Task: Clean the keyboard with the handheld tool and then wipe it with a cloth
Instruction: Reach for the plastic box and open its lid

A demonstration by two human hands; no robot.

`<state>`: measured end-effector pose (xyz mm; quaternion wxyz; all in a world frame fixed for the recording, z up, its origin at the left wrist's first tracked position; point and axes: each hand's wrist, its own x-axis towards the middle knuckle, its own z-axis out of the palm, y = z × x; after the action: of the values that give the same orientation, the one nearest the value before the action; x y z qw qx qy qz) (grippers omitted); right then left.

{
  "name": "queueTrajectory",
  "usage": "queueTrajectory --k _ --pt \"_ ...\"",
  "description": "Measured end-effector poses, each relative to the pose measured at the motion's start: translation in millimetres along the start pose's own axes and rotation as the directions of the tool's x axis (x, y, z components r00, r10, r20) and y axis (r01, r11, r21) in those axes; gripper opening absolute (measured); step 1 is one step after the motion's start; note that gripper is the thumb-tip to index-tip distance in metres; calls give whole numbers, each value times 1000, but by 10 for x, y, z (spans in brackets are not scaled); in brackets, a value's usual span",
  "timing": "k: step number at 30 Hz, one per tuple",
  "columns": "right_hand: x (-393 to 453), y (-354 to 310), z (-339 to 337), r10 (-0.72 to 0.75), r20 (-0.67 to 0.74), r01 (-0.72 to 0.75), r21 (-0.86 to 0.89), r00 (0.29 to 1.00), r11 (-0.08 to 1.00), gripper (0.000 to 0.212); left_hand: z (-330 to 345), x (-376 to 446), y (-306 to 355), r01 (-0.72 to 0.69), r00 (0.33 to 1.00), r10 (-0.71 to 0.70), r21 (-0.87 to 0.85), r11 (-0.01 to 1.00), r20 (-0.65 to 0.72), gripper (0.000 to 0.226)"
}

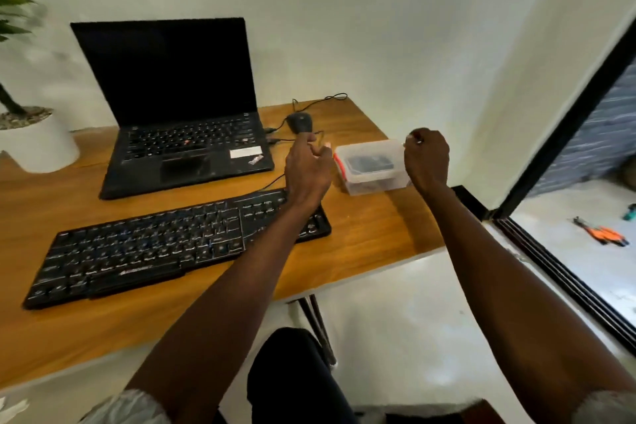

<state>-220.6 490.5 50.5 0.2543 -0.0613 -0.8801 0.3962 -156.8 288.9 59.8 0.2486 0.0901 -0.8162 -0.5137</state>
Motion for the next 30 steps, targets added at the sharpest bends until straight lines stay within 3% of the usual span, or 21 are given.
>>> queueTrajectory --k 5,10,14,18,25,30 --pt "185 328 -1 128 176 -120 -54 976 991 46 355 152 -16 169 971 -186 125 978 147 50" --pt "230 352 16 129 296 -143 26 946 989 45 459 246 -58 231 941 -262 158 960 213 58" --pt "236 307 68 92 342 -108 28 935 994 40 489 255 -93 267 922 -278 78 961 271 49" --pt "191 263 68 83 333 -96 22 939 995 39 409 219 -86 240 940 -254 88 967 227 14" --pt "42 247 52 140 337 -139 -25 931 990 40 160 17 -94 300 915 -303 53 952 264 13" --pt "-78 279 -46 116 360 -120 -12 926 993 37 106 -108 -134 334 906 -311 -34 942 287 28"
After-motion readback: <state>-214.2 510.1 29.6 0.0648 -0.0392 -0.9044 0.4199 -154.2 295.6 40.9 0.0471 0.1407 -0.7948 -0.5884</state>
